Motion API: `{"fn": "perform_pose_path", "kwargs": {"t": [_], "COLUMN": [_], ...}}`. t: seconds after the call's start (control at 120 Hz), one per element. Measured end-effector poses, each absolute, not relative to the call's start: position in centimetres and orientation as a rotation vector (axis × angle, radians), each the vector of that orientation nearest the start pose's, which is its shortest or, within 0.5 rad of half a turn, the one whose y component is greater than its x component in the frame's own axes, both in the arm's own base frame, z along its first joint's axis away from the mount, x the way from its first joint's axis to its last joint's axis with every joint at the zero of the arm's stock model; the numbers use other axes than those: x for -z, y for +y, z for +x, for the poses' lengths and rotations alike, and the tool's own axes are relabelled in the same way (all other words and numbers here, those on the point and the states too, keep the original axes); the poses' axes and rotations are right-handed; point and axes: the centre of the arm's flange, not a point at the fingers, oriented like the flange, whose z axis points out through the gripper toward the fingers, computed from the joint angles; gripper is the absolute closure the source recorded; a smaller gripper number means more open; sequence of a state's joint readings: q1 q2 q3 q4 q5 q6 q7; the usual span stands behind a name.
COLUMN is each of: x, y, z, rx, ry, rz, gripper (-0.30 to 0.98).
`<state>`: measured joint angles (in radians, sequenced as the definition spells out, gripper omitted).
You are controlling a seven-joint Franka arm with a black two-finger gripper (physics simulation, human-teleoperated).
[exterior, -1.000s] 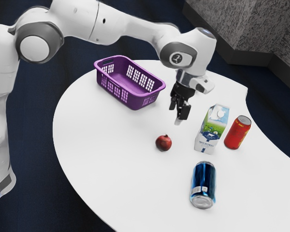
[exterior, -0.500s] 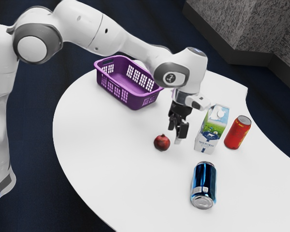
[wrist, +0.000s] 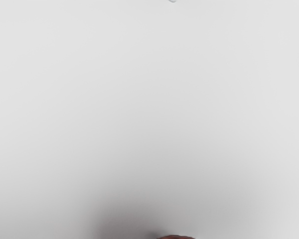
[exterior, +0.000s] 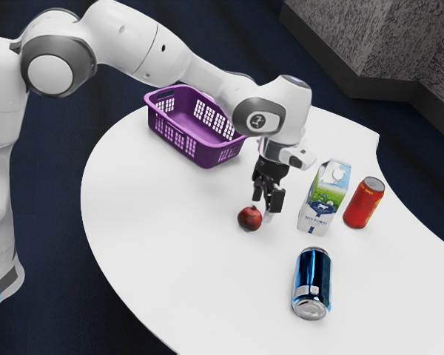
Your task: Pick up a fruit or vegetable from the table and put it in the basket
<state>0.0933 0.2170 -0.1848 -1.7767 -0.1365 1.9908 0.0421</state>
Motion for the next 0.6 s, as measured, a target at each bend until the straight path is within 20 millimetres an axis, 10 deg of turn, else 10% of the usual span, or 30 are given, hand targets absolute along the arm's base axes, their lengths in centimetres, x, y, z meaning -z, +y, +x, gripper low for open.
{"fn": "perform_pose_path", "kwargs": {"t": [0.6], "x": [-42.0], "y": [-6.9], "z": [60.3], "rx": [-0.081], "ry": [0.122], "rz": [-3.326], "gripper": [0.0]}}
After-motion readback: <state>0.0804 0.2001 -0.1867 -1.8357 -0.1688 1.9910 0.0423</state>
